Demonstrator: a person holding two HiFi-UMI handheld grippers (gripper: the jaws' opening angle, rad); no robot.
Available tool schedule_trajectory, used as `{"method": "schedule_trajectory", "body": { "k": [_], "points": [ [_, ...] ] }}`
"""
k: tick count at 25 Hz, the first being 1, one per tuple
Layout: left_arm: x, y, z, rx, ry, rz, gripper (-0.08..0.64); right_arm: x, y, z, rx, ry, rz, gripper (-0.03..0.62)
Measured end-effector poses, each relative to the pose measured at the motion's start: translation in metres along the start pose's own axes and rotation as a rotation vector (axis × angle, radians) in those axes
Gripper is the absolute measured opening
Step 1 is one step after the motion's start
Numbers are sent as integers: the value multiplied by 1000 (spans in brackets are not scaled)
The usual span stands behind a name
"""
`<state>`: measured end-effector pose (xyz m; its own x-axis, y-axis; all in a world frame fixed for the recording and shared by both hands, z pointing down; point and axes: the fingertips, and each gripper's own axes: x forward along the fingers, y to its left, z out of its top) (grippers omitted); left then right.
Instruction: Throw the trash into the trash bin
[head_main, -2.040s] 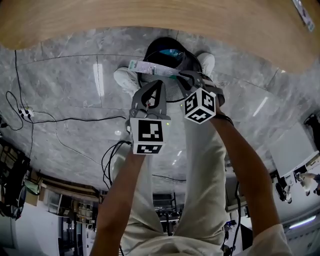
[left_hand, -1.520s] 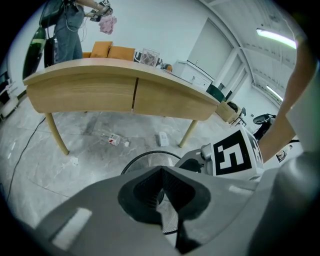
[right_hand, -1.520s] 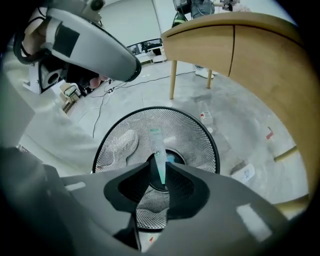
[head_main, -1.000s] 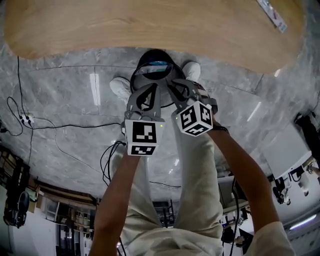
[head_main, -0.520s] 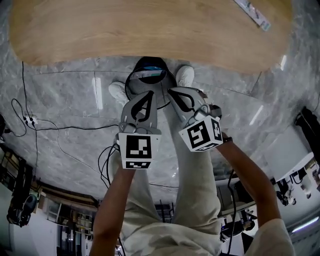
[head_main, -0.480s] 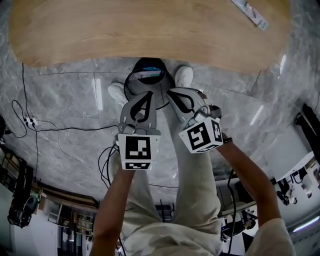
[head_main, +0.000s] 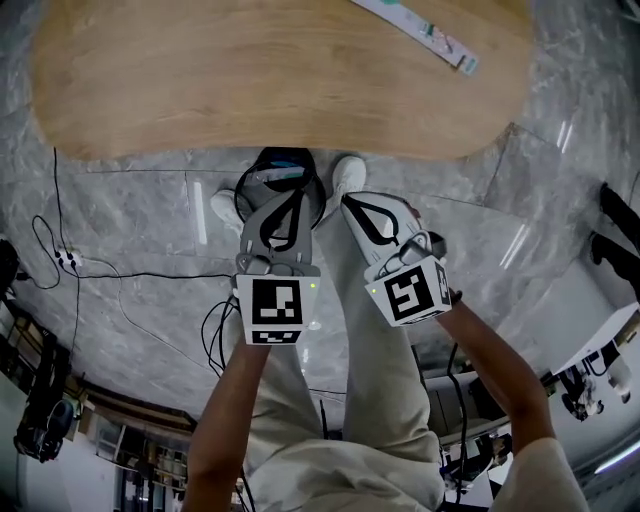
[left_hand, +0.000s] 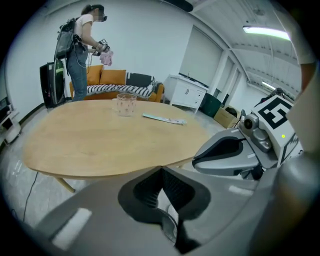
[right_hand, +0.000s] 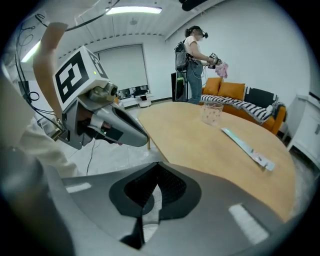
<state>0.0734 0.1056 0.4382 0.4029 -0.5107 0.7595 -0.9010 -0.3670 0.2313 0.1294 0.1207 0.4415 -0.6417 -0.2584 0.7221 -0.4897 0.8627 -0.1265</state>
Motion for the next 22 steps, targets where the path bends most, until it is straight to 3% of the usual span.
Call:
{"method": "schedule_trajectory", "body": {
  "k": [14,22],
  "points": [
    [41,-54,79,41,-39,-45,0,-53,-128,4,15,-62,-183,21],
    [67,-68,105,41,-37,-56,0,-57,-187,-2,42,-64,-252,21]
  ]
}}
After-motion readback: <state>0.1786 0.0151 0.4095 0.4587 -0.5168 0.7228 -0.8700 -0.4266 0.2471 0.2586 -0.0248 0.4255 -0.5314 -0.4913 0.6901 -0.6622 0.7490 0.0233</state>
